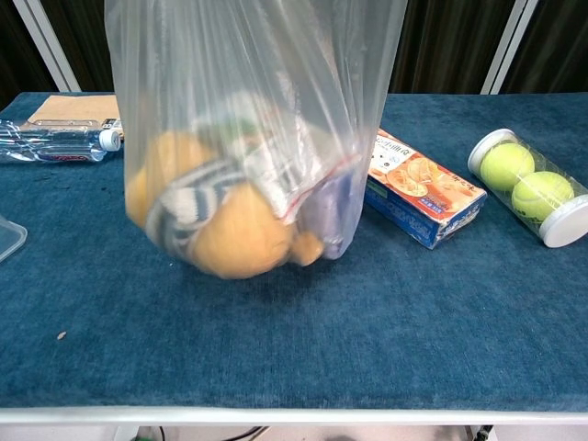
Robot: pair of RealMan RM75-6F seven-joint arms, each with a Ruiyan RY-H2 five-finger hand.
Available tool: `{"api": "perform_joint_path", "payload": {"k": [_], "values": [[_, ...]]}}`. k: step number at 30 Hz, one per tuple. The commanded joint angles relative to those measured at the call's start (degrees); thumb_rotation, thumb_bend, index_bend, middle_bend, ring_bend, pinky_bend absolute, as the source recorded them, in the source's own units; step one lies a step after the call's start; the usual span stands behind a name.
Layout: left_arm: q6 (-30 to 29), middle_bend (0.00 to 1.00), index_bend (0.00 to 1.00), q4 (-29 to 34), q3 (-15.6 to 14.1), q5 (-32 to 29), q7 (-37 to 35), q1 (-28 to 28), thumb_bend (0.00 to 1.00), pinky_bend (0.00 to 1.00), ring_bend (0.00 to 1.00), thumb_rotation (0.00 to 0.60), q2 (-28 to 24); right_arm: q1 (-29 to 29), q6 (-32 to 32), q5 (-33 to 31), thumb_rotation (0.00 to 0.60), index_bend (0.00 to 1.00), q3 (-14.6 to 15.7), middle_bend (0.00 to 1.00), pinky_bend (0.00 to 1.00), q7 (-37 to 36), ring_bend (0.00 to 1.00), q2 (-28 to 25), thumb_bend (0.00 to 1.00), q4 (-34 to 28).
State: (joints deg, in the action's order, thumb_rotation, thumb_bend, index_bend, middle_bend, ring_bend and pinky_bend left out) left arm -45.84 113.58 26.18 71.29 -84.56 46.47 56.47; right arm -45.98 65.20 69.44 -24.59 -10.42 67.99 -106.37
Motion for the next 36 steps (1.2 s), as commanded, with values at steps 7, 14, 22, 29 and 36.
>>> {"api": "perform_joint_path", "payload": {"k": [7, 14, 22, 29, 36], "values": [[1.0, 0.54, 0.46, 2.0, 1.2, -0.4, 1.8, -0.4, 0.0, 0.63, 0.47, 0.0, -0.4, -4.9, -2.0, -7.8, 0.6, 0.0, -3.7, 0.0, 0.0, 2.8, 0.0, 5.5, 0.0, 1.1], [0.7, 0.54, 0.46, 1.9, 2.8, -1.7, 1.8, -1.6, 0.0, 0.63, 0.47, 0.0, -1.4, -0.5, 2.0, -1.8, 0.6, 0.0, -1.7, 0.0, 0.0, 2.6, 0.0, 1.9, 0.0, -2.1], [0.2, 0.53, 0.46, 3.4, 6.2, -2.9, 2.4, -2.4, 0.0, 0.63, 0.47, 0.0, -3.9, 13.8, 11.5, 8.6, 0.6, 0.0, 5.3, 0.0, 0.0, -0.9, 0.0, -9.6, 0.0, -3.3], [0.6, 0.48, 0.42, 3.8, 9.7, -7.6, 6.1, -0.6, 0.0, 0.59, 0.43, 0.0, -5.7, 26.2, 22.6, 16.7, 0.6, 0.0, 14.4, 0.0, 0.0, -3.5, 0.0, -10.0, 0.0, 5.5], [0.9, 0.44, 0.4, 4.1, 13.1, -13.9, 10.7, 0.6, 0.0, 0.55, 0.4, 0.0, -8.4, 36.2, 30.8, 16.9, 0.6, 0.0, 19.9, 0.0, 0.0, -10.3, 0.0, -3.8, 0.0, 17.4]]}}
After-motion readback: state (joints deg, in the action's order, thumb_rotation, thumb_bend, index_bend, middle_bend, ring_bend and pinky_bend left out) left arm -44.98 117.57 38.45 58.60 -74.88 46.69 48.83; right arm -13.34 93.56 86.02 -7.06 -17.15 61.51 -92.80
